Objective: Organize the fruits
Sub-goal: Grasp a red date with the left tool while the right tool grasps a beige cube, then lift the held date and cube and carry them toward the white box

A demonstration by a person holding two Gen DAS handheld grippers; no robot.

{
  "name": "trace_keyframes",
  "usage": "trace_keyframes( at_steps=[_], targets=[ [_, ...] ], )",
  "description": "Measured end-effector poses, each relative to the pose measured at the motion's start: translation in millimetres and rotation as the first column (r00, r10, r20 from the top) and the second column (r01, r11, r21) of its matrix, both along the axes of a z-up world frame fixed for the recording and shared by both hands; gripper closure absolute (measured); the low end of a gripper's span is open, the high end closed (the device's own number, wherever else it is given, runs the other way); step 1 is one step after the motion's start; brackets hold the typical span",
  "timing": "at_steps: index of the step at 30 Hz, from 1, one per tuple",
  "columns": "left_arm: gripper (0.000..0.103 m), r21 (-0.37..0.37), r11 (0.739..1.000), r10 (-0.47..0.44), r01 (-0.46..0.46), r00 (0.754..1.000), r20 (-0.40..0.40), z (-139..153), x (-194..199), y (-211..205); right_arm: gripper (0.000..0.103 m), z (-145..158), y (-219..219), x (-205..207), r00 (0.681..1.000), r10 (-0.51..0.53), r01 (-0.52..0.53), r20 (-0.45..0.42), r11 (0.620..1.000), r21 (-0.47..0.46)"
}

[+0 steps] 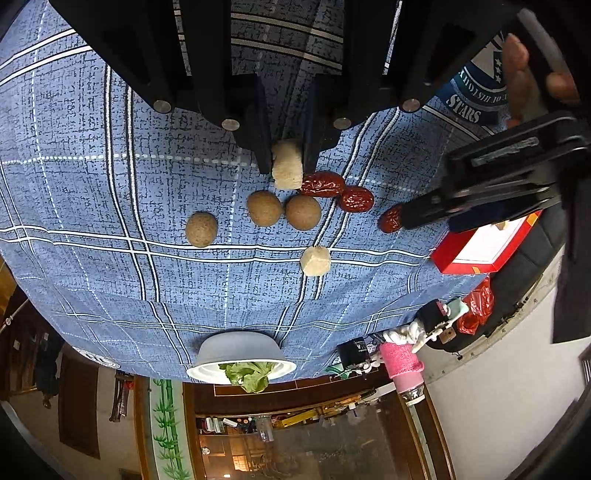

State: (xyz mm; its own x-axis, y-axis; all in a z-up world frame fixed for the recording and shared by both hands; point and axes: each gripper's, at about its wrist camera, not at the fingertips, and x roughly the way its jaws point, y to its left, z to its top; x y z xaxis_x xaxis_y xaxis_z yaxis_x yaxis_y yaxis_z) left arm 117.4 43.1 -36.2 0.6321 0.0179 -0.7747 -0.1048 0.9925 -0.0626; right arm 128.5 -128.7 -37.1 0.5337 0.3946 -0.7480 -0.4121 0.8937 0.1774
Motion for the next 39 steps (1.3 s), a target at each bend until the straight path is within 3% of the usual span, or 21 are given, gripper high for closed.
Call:
trace_keyframes(
  at_steps=[3, 5, 7, 19, 29, 39],
  targets=[
    [0.058, -0.005, 1.0, 0.004, -0.004, 0.999, -0.032, -10, 5, -1, 0.086, 0, -2, 1, 1.0, 0.002, -0.002, -0.006, 1.0, 0.017],
    [0.079, 0.04, 0.999, 0.016, -0.015, 1.0, -0.015, -11, 4, -3, 0.086, 0, -3, 0, 1.0, 0.003, -0.002, -0.008, 1.0, 0.023],
    [0.087, 0.037, 0.999, 0.017, -0.016, 1.0, -0.004, -11, 3, -2, 0.086, 0, -3, 1, 1.0, 0.005, -0.005, -0.008, 1.0, 0.025],
    [0.087, -0.009, 0.999, 0.033, -0.032, 0.998, 0.059, 8, -41, 0, 0.086, 4, 0, -3, 1.0, 0.017, -0.017, 0.017, 1.0, 0.019],
    [0.087, -0.031, 0.998, 0.051, -0.048, 0.995, 0.09, 7, -74, -3, 0.086, 11, 2, -8, 0.998, 0.021, -0.022, 0.062, 1.0, 0.023],
    [0.087, -0.017, 0.999, 0.053, -0.051, 0.991, 0.124, 13, -83, -5, 0.086, 28, 6, -45, 0.995, 0.009, -0.013, 0.1, 0.999, 0.036]
  ],
)
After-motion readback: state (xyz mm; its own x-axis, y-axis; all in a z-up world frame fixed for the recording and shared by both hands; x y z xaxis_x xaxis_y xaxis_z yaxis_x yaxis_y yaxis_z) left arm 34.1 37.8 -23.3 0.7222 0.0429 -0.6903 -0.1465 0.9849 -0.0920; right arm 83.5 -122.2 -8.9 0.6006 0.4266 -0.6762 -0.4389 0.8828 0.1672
